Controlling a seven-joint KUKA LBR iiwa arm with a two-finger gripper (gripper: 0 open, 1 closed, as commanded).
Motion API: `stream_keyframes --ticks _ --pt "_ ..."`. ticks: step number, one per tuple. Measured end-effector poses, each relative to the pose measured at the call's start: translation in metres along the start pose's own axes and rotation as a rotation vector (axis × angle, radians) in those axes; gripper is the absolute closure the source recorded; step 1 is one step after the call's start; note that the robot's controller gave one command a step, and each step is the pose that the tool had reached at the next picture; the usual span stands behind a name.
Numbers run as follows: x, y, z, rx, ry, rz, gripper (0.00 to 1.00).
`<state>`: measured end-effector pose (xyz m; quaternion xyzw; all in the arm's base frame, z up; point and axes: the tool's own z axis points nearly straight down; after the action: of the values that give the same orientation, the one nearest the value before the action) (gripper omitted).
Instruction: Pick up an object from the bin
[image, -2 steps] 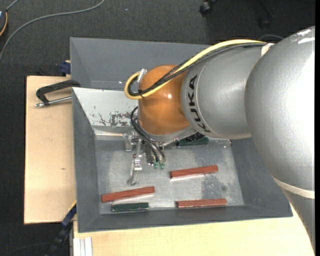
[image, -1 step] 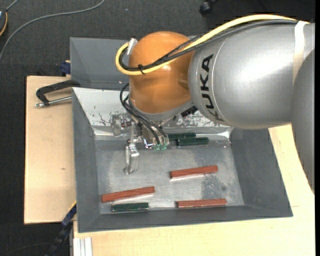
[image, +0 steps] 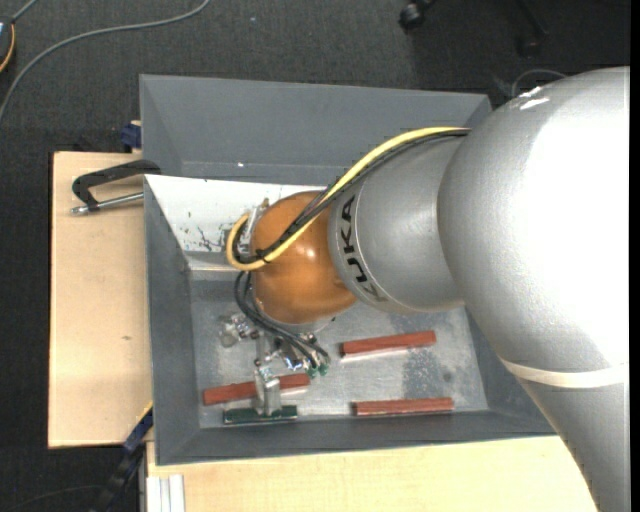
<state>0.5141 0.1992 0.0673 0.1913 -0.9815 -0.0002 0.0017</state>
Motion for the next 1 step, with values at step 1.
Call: stream_keyframes --ticks 1 --pt "-0.0018 -0.0002 -0.0034 0.0 -0.006 0.001 1.0"
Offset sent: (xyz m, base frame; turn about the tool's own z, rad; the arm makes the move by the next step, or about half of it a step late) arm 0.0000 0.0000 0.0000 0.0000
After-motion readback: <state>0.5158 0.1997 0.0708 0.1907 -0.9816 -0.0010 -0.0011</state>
